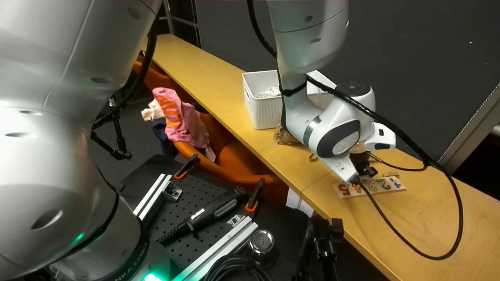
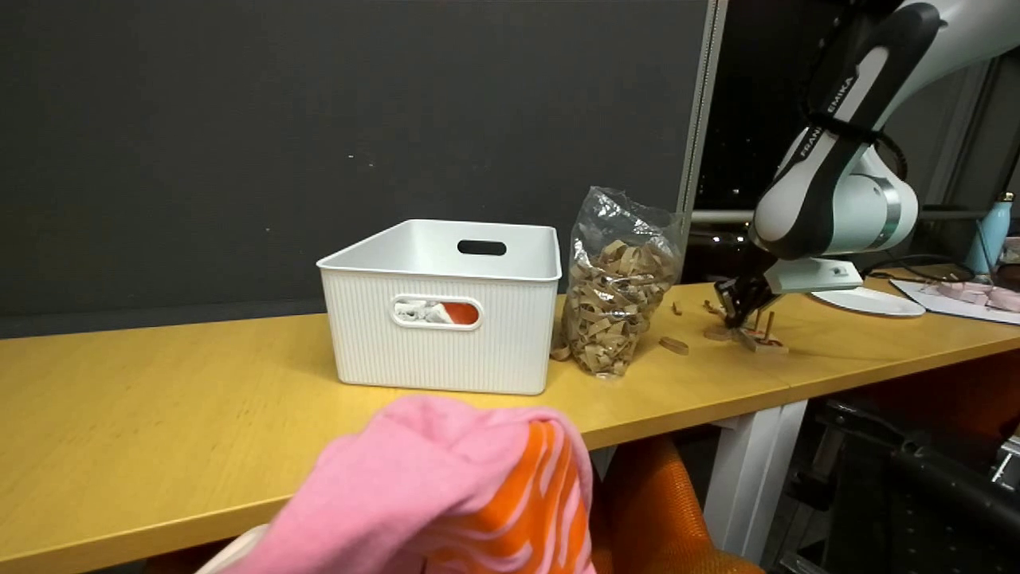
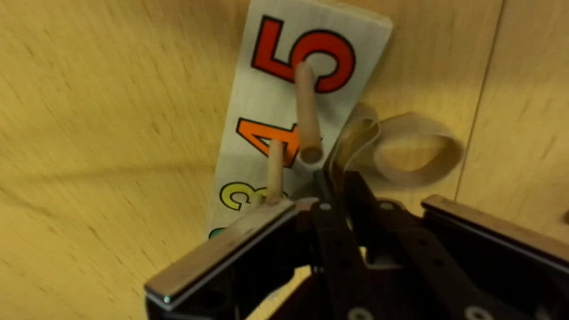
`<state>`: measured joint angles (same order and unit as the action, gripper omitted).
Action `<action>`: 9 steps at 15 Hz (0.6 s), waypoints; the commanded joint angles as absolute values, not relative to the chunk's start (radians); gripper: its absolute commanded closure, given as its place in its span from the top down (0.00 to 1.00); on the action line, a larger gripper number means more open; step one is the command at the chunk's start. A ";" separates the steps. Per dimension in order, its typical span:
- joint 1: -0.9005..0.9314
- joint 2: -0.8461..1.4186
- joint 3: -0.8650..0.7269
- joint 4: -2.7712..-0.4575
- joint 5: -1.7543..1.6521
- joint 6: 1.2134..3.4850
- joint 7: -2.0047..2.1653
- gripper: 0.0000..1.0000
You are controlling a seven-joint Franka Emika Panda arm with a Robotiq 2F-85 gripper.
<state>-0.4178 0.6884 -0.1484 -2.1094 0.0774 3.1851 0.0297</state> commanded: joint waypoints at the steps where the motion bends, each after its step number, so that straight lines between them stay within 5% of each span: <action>1: -0.439 0.652 -0.125 -2.151 0.078 3.216 0.012 0.00; 9: -0.429 0.614 -0.130 -2.189 0.074 3.236 0.017 0.00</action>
